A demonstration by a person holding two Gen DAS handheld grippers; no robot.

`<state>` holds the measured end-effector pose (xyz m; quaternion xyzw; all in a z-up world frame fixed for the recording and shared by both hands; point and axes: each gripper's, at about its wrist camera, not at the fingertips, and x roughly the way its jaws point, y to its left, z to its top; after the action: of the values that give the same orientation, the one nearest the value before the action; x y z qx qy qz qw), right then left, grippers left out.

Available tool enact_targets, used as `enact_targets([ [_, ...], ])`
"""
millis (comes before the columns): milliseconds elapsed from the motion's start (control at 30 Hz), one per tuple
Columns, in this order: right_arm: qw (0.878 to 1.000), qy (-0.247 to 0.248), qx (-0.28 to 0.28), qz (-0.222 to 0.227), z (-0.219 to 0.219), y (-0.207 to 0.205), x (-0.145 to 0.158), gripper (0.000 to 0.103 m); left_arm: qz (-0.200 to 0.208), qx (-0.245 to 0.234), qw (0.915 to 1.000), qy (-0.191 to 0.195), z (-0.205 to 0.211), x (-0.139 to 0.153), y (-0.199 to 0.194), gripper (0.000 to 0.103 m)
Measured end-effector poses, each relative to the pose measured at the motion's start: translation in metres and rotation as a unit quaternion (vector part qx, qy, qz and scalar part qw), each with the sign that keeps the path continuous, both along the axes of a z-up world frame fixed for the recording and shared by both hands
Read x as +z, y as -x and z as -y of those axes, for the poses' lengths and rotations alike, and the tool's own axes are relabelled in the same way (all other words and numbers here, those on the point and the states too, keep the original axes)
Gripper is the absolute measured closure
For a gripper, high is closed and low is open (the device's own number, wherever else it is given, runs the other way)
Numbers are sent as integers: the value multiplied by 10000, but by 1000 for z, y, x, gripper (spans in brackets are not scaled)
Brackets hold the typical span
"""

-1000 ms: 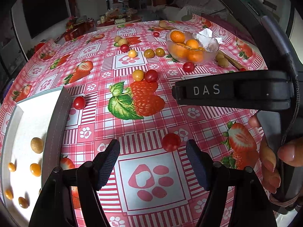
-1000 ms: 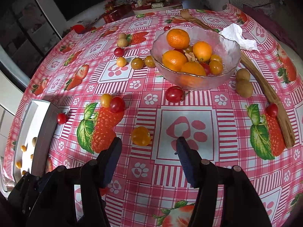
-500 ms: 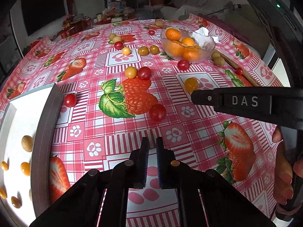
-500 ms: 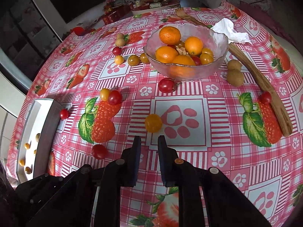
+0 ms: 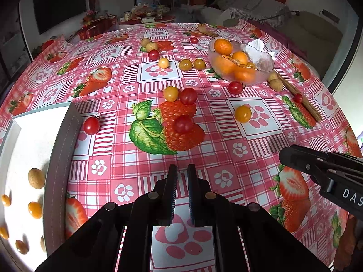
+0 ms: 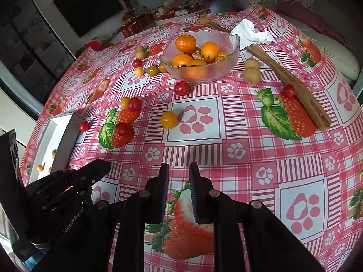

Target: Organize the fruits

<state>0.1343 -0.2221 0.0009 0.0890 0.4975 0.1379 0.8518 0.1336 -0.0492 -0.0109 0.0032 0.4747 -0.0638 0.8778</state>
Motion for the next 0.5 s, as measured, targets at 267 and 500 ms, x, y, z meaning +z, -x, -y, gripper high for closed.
enact_targets([
  [267, 9994, 290, 29, 162, 1, 1, -1, 54, 59, 45, 10000, -66, -2, 1, -22, 93],
  [500, 9996, 250, -19, 136, 5, -1, -4, 44, 40, -170, 9994, 285, -11, -1, -17, 61],
])
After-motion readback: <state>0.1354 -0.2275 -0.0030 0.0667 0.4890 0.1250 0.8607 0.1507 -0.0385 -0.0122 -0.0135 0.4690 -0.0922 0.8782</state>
